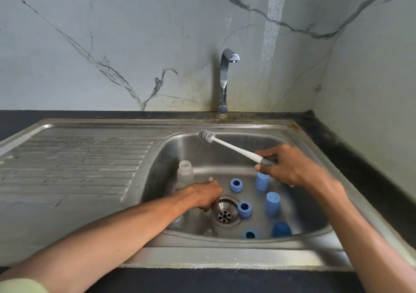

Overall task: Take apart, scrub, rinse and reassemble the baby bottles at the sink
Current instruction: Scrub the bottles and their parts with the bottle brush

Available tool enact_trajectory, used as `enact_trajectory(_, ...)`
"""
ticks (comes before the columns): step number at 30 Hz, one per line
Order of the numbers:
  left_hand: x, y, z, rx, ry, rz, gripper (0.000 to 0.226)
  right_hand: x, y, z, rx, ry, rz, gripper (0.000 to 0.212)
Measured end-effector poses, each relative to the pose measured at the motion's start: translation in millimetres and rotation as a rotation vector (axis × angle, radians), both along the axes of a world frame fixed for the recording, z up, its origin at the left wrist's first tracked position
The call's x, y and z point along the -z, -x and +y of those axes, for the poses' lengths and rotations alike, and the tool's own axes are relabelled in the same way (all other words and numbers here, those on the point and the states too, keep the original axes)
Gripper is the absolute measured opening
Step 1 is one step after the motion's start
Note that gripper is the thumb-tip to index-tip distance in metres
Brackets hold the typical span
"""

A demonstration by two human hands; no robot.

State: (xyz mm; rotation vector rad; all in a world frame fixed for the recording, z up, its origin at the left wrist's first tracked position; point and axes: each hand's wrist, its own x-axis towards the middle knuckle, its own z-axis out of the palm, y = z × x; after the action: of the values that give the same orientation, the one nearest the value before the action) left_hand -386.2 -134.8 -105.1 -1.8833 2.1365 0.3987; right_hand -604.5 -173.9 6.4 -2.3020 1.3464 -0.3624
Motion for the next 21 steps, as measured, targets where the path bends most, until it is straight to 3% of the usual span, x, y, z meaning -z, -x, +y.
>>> enact_trajectory(3,3.0,-4.8,-5.5,-0.069,0.024,0.067,0.016,0.1,2.8,-2.8,-0.003,0.012,-0.007,0.045)
enact_trajectory(6,-12.2,-8.9,-11.4,-0.172,0.197,0.220,0.023,-1.7,4.9,-2.2,-0.005,0.008,-0.018,0.041)
enact_trajectory(10,-42.7,-30.0,-12.4,-0.499,0.505,0.708,0.028,-3.2,11.8,-6.6,0.034,0.009,-0.110,0.026)
enact_trajectory(14,-64.1,-61.9,5.6,-0.836,0.745,1.287,0.023,-8.1,17.7,-11.0,0.046,-0.129,-0.312,0.027)
enact_trajectory(18,-71.9,-77.4,25.5,-0.987,0.788,1.647,0.018,-13.2,20.9,-5.3,-0.047,-0.245,-0.324,0.030)
enact_trajectory(21,-73.5,-78.4,29.8,-0.958,0.792,1.763,0.019,-11.9,16.6,-2.3,-0.114,-0.283,-0.250,0.030)
